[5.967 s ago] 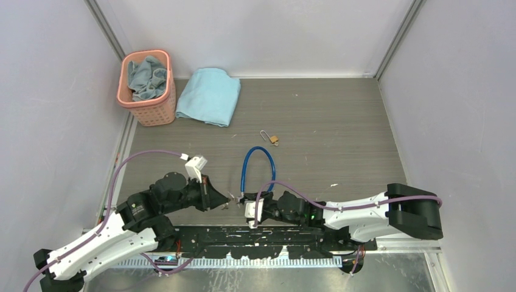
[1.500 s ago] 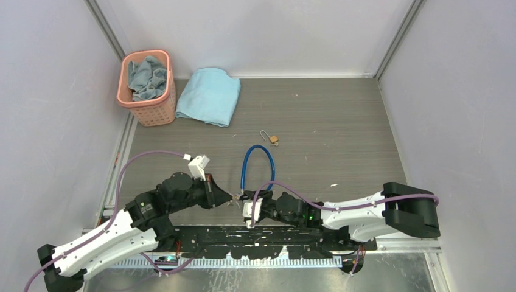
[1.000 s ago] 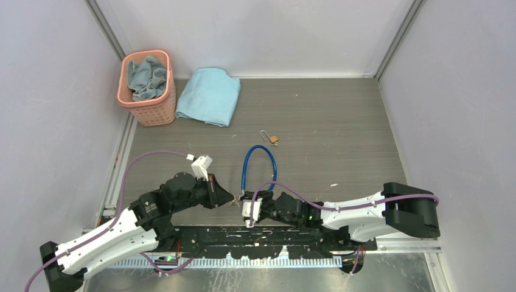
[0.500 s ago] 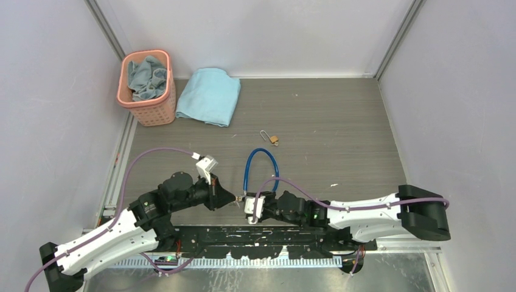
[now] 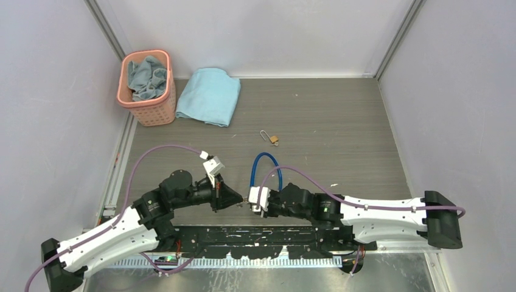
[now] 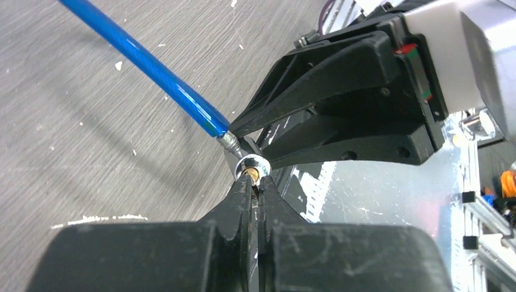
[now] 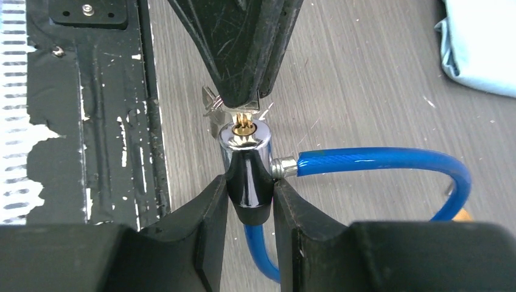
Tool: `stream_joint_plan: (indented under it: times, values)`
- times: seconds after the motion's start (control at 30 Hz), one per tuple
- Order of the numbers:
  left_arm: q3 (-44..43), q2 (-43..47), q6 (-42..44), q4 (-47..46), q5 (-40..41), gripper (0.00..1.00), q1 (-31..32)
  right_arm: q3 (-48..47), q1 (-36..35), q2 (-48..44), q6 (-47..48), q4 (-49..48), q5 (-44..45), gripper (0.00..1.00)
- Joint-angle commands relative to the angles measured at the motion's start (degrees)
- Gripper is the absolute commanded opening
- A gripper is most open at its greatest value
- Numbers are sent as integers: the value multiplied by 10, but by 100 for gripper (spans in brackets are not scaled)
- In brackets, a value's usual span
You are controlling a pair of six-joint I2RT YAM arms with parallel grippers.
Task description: Unlock with the key
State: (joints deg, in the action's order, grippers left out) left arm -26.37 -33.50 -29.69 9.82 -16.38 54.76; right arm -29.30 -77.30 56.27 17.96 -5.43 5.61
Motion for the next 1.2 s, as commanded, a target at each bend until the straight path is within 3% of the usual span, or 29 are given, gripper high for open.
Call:
stream_joint_plan:
  times: [0.0, 0.17, 0.33, 0.57, 0.7, 0.83, 1.17]
  values:
    - [11, -19, 65, -118, -64, 0, 23, -66, 14, -34, -57, -44, -79, 1]
    - [-10, -37, 109, -102, -24, 0, 39, -80, 43, -44, -71, -11, -113, 1]
    - [-39, -32, 80, -36, 60, 0, 39, -65, 43, -48, -65, -25, -88, 1]
    - [-49, 12, 59, 3, 73, 34, 39, -60, 43, -30, -52, -39, -74, 1]
    - [-58, 9, 50, 13, 73, 41, 39, -61, 43, -23, -49, -42, -68, 1]
    - [-84, -17, 28, 37, 96, 41, 39, -62, 43, -14, -47, -42, -58, 1]
    - [-155, -73, -49, 132, 144, 29, 39, -61, 43, 9, -38, -58, 16, 1]
